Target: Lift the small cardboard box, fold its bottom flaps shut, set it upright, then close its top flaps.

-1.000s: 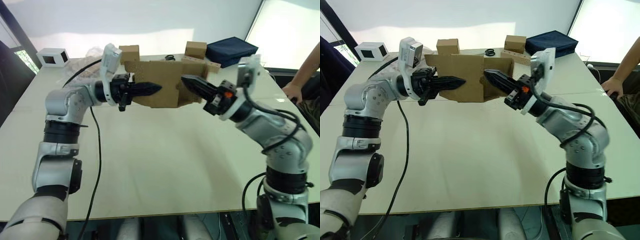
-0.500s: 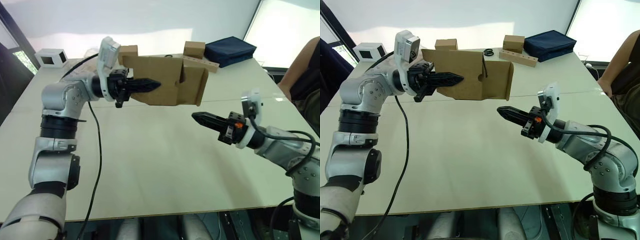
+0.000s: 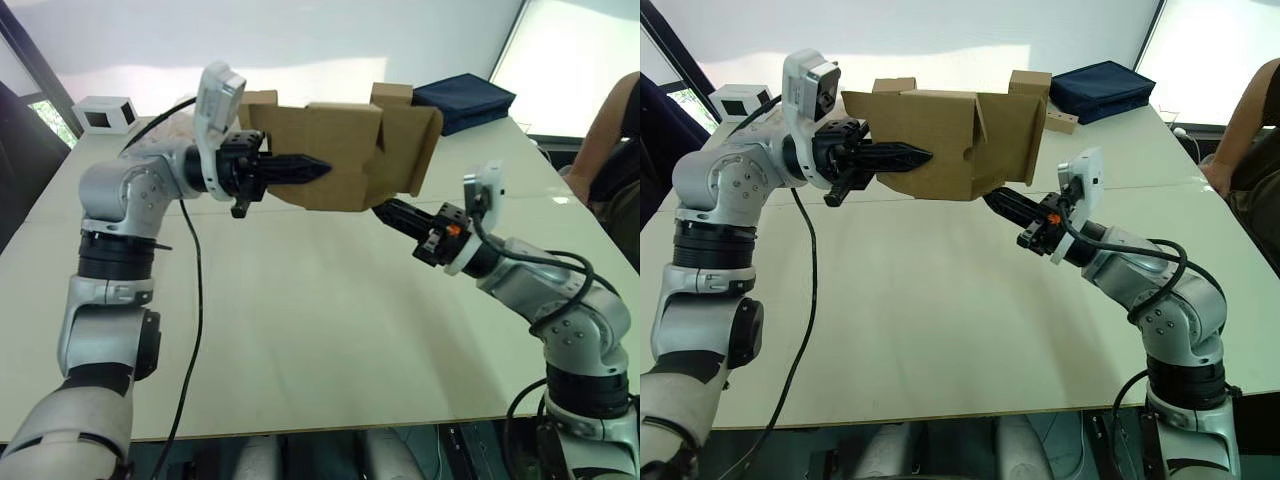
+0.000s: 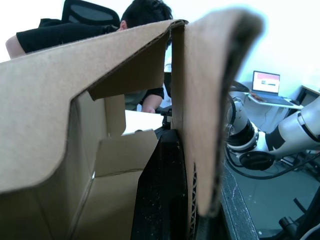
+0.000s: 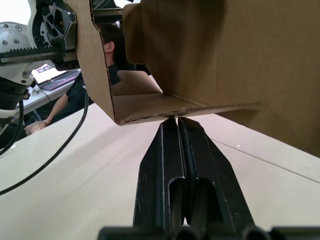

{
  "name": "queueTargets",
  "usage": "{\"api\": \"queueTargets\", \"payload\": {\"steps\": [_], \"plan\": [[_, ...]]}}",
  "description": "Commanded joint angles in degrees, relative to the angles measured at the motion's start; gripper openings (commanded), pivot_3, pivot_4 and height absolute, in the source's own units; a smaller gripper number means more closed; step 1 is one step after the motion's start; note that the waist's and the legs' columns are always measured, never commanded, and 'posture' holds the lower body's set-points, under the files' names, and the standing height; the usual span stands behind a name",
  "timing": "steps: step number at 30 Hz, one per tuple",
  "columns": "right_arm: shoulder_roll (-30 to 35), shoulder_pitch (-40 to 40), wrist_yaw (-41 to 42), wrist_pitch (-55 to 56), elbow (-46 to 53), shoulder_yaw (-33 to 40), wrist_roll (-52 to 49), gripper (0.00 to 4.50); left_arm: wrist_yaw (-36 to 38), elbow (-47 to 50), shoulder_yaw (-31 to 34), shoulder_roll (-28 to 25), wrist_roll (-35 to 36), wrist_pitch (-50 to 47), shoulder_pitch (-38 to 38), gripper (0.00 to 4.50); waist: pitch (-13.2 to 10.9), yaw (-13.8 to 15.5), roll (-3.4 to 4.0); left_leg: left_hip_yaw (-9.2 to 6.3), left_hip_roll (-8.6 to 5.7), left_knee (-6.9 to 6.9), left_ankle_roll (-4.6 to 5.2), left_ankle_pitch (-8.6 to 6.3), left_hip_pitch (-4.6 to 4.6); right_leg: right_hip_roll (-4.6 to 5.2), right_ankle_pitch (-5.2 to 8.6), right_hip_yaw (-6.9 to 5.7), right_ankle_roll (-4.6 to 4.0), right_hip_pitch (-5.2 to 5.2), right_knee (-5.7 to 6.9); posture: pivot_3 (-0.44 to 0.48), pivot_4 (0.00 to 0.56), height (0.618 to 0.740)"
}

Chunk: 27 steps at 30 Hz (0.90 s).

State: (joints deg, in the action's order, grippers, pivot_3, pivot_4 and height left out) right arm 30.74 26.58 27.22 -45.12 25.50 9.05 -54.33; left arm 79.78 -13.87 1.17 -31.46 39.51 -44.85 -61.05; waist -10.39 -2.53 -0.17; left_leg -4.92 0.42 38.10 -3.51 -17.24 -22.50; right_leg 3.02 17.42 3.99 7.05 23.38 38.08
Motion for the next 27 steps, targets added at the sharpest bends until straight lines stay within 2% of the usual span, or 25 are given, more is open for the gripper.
{"api": "queueTargets", "payload": {"steps": [1, 9, 27], "plan": [[-0.8, 1.63, 0.33, 1.06, 1.51, 1.3, -1.85, 0.02, -0.14, 1.04, 1.43, -0.51, 0.98, 0.03, -0.34, 0.0, 0.0, 0.01, 0.0, 0.0, 0.0, 0.0, 0.0, 0.0, 0.0, 0.0, 0.0, 0.0, 0.0, 0.0, 0.0, 0.0, 0.15, 0.74], [0.19, 1.57, 0.42, 0.17, 2.47, 2.01, -3.38, 0.02, -0.64, -0.89, 1.44, -0.21, 0.41, 0.94, -0.74, 0.0, 0.0, -0.01, 0.0, 0.0, 0.0, 0.0, 0.01, 0.0, 0.0, 0.0, 0.0, 0.0, 0.0, 0.0, 0.0, 0.0, 0.15, 0.74], [-3.24, 5.38, 1.15, 1.48, 0.39, -1.36, -1.74, 0.02, -1.21, -0.09, 1.32, 0.48, 0.72, 0.45, 0.13, 0.0, 0.0, -0.04, 0.0, 0.0, 0.0, 0.0, -0.04, 0.02, 0.0, 0.0, 0.0, 0.0, 0.0, 0.0, 0.0, 0.0, 0.15, 0.74]]}}
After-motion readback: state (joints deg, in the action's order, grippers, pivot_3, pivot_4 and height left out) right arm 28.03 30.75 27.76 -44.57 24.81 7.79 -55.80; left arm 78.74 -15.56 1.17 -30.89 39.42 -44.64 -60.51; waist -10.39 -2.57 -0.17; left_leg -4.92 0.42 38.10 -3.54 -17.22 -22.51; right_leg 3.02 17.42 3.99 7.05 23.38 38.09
